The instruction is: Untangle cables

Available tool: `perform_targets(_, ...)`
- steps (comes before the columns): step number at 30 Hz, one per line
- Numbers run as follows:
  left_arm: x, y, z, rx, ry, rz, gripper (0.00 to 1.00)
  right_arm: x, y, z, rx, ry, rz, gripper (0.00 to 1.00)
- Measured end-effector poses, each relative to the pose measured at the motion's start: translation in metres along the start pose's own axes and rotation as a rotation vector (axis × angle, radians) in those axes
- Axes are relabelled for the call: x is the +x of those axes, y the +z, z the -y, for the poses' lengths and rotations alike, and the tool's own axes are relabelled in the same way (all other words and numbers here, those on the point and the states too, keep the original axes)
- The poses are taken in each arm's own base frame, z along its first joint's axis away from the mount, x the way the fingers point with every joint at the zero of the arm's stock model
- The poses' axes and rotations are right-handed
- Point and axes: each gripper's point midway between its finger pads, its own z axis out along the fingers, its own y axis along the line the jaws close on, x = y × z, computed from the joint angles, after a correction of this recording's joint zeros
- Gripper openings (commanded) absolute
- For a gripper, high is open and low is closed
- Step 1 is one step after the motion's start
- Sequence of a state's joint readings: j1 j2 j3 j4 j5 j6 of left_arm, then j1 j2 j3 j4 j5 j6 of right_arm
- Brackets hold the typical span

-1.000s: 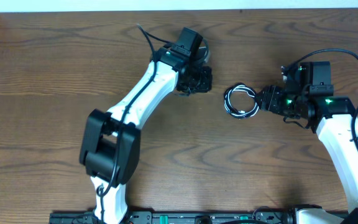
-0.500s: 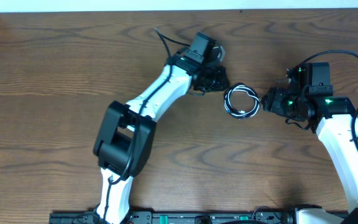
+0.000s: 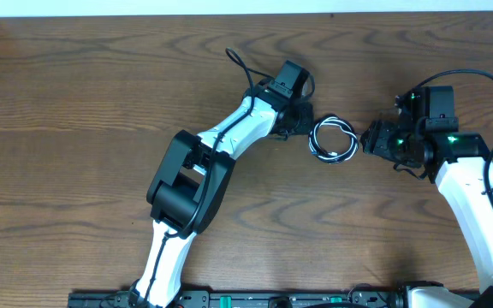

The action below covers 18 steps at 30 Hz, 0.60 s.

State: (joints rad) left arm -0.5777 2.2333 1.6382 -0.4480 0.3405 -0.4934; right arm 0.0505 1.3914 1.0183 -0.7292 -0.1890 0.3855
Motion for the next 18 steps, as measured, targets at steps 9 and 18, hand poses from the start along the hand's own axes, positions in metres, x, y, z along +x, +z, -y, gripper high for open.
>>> perform_targets(9,-0.002,0.000,-0.005,-0.034,-0.002,0.017,0.27,0.000,0.000,0.000,0.001,0.001,-0.001,0.67)
perform_targets(18,0.000,0.001,0.013,0.052,0.045,-0.001,0.23,0.003,0.000,0.001,0.004,0.003,-0.011,0.67)
